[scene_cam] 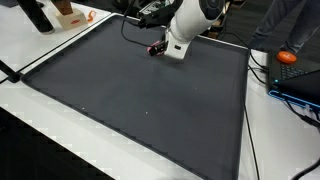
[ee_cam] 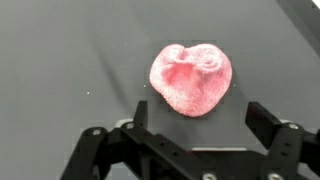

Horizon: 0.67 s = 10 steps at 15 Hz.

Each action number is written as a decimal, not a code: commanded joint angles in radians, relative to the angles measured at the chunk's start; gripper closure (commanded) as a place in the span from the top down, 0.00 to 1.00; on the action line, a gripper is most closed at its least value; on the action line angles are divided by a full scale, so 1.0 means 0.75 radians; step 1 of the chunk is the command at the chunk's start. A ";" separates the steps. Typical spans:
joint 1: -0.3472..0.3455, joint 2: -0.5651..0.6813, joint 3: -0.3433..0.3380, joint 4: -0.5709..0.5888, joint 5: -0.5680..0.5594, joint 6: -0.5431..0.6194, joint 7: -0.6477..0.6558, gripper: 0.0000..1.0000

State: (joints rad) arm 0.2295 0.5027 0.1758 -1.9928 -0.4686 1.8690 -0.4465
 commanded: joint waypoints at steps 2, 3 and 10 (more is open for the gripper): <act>0.015 0.010 0.030 -0.001 -0.060 -0.091 -0.079 1.00; 0.015 0.006 0.033 -0.011 -0.060 -0.081 -0.073 1.00; 0.008 0.004 0.045 -0.040 -0.048 -0.052 -0.057 1.00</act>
State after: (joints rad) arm 0.2379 0.5041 0.2031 -2.0027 -0.4837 1.8209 -0.4930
